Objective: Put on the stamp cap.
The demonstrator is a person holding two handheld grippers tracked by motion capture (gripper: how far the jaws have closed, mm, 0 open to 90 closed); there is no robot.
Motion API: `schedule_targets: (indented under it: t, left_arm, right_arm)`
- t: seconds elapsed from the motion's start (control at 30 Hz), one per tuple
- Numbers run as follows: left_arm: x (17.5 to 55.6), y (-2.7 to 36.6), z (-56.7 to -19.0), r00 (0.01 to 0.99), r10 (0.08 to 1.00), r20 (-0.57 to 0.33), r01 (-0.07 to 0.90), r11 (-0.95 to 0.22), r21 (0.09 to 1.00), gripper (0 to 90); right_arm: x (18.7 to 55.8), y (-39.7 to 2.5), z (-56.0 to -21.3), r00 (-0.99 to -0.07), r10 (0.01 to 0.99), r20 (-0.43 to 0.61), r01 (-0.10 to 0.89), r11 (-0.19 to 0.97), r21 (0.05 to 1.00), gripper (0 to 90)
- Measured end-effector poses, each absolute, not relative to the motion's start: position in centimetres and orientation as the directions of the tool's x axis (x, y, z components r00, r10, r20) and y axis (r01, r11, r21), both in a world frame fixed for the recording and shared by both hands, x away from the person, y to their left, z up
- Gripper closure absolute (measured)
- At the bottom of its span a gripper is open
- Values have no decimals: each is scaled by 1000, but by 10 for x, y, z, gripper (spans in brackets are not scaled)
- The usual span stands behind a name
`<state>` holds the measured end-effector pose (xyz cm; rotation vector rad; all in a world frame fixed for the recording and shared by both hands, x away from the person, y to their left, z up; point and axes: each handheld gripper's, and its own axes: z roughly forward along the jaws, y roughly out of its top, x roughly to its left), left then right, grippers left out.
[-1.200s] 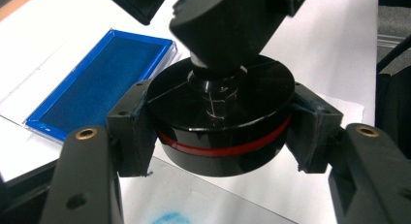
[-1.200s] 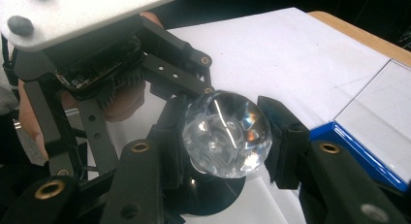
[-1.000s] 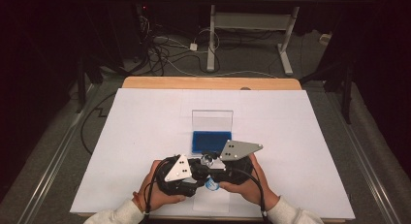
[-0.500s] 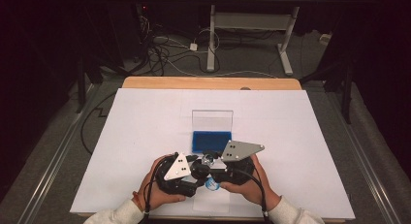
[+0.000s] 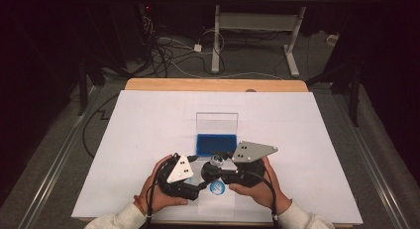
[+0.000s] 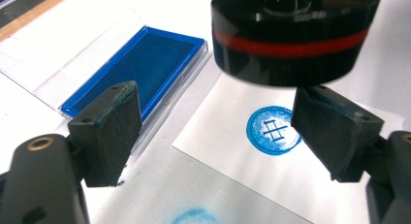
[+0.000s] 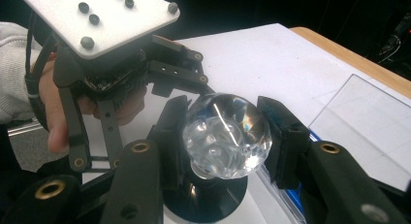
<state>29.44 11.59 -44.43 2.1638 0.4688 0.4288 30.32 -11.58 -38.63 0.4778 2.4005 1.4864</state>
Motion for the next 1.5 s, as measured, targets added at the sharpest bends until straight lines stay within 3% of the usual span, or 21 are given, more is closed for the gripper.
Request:
schedule_targets:
  t: [0.77,1.5]
  left_arm:
    - [294,160,-439,815,540,209,188,-588,787,163]
    - [286,202,-459,775,607,176,279,-577,768,164]
  right_arm:
    - [308,-144,-376,-866,482,-129,109,434,894,574]
    - [319,-175,-367,-814,558,-162,122,436,892,574]
